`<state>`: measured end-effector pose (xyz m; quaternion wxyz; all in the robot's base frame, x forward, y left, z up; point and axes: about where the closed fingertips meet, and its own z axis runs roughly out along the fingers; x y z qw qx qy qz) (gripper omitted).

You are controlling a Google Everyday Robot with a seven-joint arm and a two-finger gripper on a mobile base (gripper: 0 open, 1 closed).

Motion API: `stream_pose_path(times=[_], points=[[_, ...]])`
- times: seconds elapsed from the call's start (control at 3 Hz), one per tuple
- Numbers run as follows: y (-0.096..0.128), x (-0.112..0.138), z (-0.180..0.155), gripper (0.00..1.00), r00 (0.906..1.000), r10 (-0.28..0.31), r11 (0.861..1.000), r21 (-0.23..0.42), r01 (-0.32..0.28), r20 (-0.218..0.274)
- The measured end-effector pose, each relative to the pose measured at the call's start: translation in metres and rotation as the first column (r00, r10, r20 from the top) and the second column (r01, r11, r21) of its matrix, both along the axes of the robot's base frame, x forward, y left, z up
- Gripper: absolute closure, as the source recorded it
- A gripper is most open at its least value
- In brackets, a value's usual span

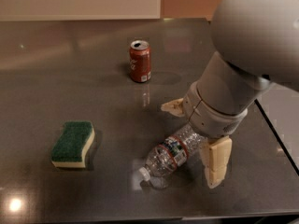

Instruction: Pick water bottle

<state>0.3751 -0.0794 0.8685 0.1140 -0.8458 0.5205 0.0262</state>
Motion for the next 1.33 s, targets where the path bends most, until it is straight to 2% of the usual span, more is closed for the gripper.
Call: stream_pose_path(times=[0.33,0.67,1.33], points=[[0.0054,-0.0014,-0.0123,0.0,0.9996,0.025,1.0,-0.017,-0.025,-0.01],[0.0078,-0.0011,-0.0189,0.17,0.9992,0.036,0.999,-0.031,-0.037,-0.016],[0.007,0.0032,-0.0139,0.64,0.9996,0.027,0.998,-0.054,-0.027,-0.005]])
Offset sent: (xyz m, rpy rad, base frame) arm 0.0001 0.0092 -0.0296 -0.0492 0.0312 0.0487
